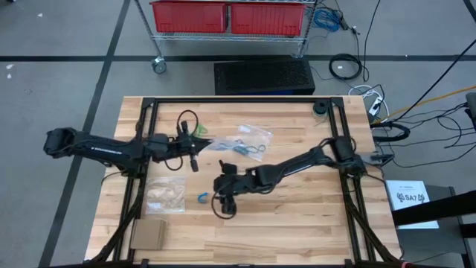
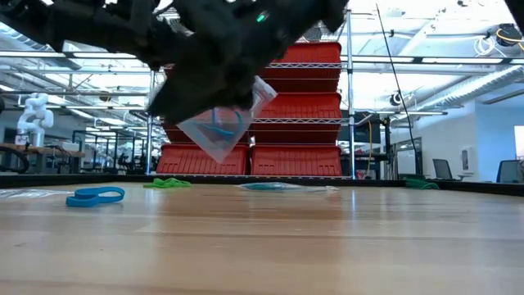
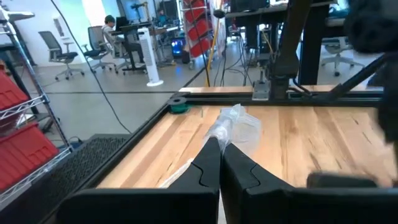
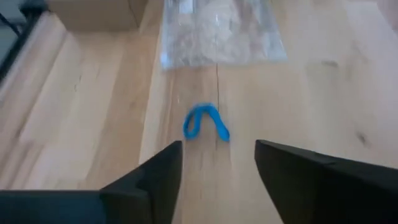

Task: Sort rubber bands
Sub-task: Put the blue rubber band into the open transparent zip lock bag

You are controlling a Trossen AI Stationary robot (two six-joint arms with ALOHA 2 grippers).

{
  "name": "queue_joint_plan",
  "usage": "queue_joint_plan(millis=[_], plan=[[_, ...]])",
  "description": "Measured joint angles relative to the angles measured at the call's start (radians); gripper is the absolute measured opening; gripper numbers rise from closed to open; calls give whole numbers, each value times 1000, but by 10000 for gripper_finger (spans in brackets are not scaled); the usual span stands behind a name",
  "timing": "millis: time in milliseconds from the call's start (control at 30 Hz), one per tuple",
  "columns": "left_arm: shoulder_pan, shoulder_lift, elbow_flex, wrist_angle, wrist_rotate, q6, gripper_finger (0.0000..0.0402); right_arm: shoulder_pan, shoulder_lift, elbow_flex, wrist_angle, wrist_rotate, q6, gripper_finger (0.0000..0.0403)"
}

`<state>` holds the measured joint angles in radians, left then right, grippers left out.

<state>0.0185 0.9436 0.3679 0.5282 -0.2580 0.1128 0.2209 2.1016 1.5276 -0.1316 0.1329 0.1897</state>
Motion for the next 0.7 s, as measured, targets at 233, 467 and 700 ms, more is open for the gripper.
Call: queue_joint_plan(millis=[233,467,700], plan=[[-1,-63,0,-89,0,-26,0,-42,128,0,208,-134,-15,230],[-1,-62,0,-98,0,-29,0,-59,190,0,301,-139,-38,181],[-1,-61,0,-93,7,-29,0,-75,190,0,309,-134,-22,132]])
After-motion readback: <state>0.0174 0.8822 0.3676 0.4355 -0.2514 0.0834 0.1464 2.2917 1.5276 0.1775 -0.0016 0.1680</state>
